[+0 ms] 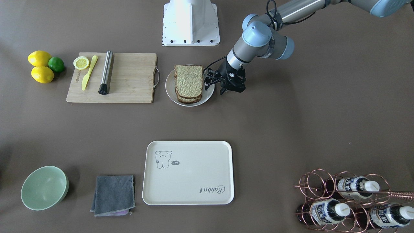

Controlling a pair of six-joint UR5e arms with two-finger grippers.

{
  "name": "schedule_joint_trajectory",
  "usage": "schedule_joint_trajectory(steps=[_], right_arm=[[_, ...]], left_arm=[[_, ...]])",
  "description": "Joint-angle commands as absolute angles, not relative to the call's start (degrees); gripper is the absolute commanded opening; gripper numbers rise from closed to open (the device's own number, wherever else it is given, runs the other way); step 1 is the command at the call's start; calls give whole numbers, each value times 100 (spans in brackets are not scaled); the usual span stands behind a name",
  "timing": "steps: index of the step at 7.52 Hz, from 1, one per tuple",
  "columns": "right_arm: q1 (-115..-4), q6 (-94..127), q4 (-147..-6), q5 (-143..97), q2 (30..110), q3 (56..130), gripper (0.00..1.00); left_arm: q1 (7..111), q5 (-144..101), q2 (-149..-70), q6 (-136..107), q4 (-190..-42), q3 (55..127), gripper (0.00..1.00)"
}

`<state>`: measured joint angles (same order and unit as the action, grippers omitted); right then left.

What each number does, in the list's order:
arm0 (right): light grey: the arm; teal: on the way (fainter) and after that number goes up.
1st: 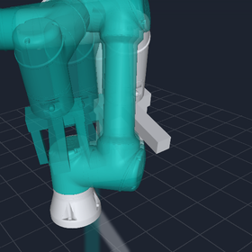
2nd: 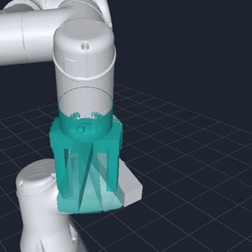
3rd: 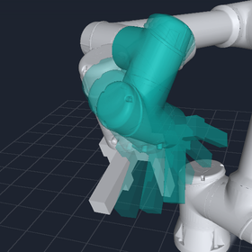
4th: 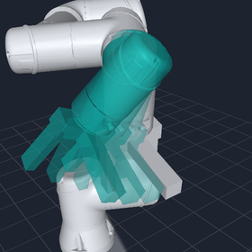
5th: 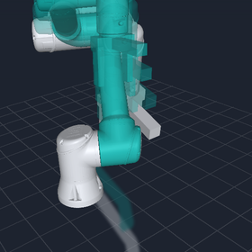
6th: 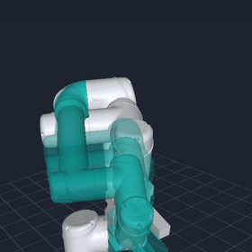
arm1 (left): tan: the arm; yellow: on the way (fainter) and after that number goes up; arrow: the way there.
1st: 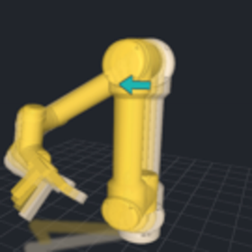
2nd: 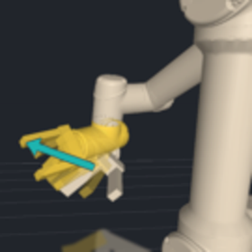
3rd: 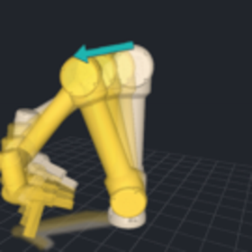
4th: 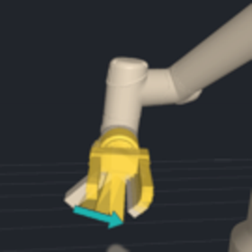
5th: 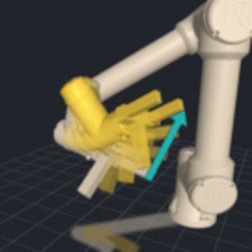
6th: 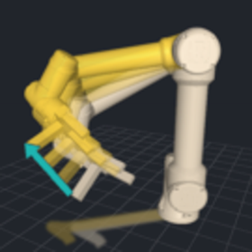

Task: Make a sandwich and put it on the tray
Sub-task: 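Grasp the rim of the white plate with the left gripper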

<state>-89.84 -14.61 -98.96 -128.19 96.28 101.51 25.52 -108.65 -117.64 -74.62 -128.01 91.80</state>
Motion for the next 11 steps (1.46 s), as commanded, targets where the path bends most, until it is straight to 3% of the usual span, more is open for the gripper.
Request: schedule_joint_trajectory(steps=[1, 6, 8, 10, 11], right_arm=[[-8982, -1459, -9888, -12814, 9624, 10151, 100], [-8982, -1450, -9888, -12806, 9607, 10151, 100], [-8982, -1450, -9896, -12814, 9615, 10143, 100], [-8982, -1450, -9896, -12806, 9615, 10143, 100], [-8982, -1450, -9888, -12814, 9624, 10143, 100]], left_arm=[[2540, -10872, -11742, -7444, -12806, 9185, 52], [2514, -10881, -11760, -7436, -12806, 9202, 50], [2514, -10881, -11760, -7436, -12806, 9193, 43], [2470, -10855, -11786, -7436, -12806, 9193, 3], [2461, -10872, -11786, -7418, -12814, 9202, 0]])
